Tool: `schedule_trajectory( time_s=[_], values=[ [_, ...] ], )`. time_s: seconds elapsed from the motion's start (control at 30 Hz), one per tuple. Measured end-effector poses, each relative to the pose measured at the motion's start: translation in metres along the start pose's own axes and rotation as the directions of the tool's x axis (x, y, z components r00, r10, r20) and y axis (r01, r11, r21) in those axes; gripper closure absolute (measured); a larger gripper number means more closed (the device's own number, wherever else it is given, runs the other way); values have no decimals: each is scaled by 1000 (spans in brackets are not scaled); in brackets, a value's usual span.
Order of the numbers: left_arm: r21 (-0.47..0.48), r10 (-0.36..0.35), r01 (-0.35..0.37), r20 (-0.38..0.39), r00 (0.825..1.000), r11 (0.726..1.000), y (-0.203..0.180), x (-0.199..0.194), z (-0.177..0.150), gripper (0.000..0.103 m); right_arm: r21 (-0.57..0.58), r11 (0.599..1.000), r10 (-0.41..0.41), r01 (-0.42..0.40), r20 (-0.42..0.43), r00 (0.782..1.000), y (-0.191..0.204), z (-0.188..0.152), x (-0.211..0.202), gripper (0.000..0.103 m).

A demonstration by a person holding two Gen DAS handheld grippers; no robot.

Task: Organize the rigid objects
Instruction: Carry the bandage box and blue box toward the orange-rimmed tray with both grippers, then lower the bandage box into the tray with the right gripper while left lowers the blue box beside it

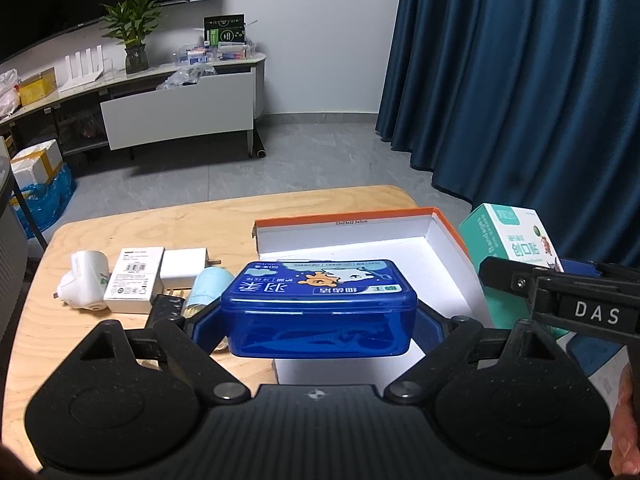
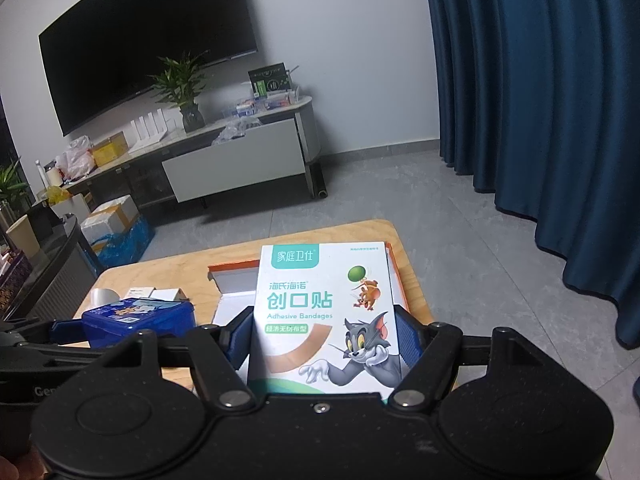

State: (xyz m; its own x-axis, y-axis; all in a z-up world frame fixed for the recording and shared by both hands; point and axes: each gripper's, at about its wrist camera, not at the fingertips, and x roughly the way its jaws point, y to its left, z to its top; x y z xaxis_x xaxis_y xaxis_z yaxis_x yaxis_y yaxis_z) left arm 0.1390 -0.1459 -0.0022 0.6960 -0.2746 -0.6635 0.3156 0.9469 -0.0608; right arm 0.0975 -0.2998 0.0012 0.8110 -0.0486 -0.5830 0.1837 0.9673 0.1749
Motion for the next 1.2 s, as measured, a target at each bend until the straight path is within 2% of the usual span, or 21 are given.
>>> schedule_trajectory(
  time_s=[0.67, 0.97, 1.1, 1.2],
  values=[
    [-24, 1, -2, -30, 1000, 1000, -6, 51, 19, 10, -27, 1000, -10, 7, -116, 993, -17, 25, 86, 19],
    [-30, 4, -5, -37, 999, 1000, -12, 68, 26, 10, -35, 999, -19, 14, -132, 991, -22, 35, 102, 19],
    [-49, -71, 69, -47, 996, 996, -16, 78, 30, 9, -15, 999, -41, 40, -92, 995, -28, 36, 94, 15],
    [-43, -97, 96, -39, 994, 994, -19, 74, 28, 3, -12, 999, -46, 45, -63, 997, -32, 35, 80, 15]
  ],
)
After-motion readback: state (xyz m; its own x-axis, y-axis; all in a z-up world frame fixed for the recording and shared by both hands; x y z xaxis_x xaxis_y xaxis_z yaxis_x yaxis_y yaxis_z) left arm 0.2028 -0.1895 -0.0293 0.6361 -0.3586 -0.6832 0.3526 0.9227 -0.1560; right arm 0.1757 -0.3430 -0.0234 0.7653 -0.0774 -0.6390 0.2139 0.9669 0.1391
